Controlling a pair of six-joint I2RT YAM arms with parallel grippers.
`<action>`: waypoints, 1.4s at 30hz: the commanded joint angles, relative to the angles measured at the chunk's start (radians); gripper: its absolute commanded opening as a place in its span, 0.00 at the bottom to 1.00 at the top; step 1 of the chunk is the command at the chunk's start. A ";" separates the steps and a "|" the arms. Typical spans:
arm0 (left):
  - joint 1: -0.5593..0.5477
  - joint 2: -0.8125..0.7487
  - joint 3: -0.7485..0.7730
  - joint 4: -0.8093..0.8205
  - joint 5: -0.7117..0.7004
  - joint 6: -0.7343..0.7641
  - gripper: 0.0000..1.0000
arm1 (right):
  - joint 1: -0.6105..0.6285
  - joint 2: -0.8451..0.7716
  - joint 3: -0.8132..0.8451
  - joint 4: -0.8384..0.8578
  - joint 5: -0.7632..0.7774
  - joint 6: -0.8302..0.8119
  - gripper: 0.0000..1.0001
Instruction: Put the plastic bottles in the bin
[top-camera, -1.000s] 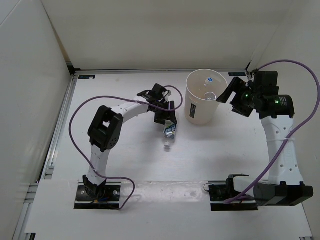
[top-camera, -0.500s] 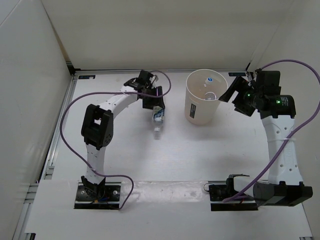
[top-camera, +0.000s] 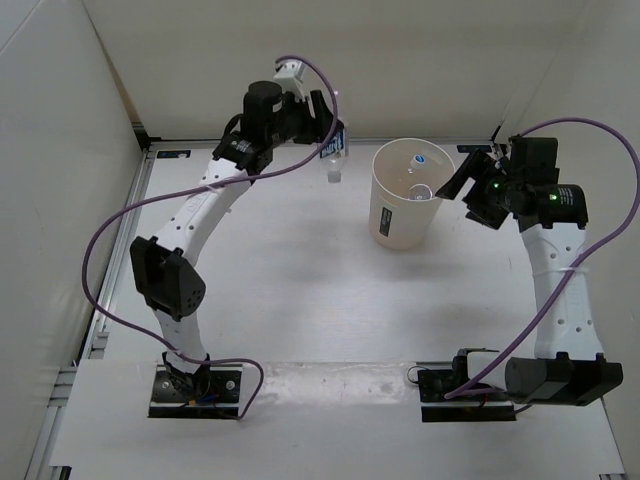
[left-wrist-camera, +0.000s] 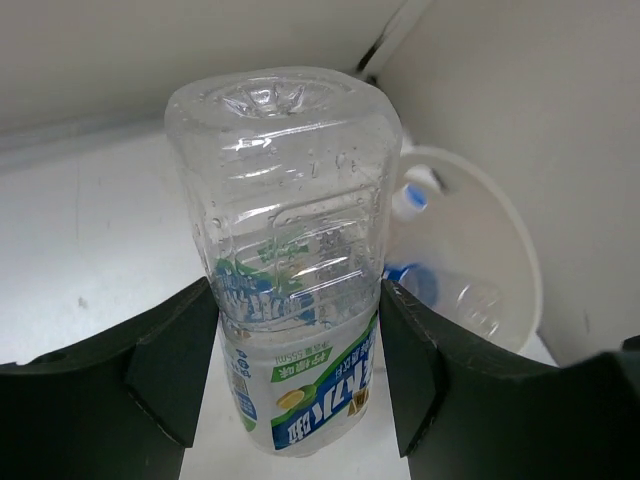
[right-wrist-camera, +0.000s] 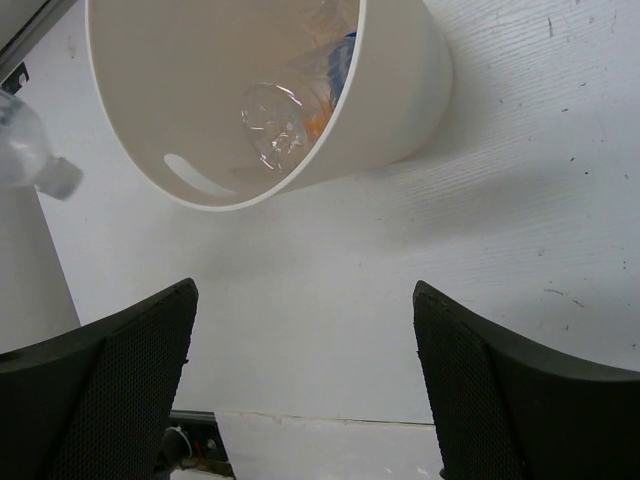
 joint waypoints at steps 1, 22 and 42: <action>0.003 -0.053 0.089 0.135 0.003 0.022 0.39 | -0.032 -0.004 0.042 0.039 -0.017 0.015 0.90; -0.189 0.170 0.240 0.387 0.164 0.038 0.41 | -0.080 -0.058 0.010 0.036 -0.037 0.032 0.90; -0.197 0.213 0.171 0.321 0.172 0.106 0.56 | -0.045 -0.060 0.041 0.033 -0.011 0.001 0.90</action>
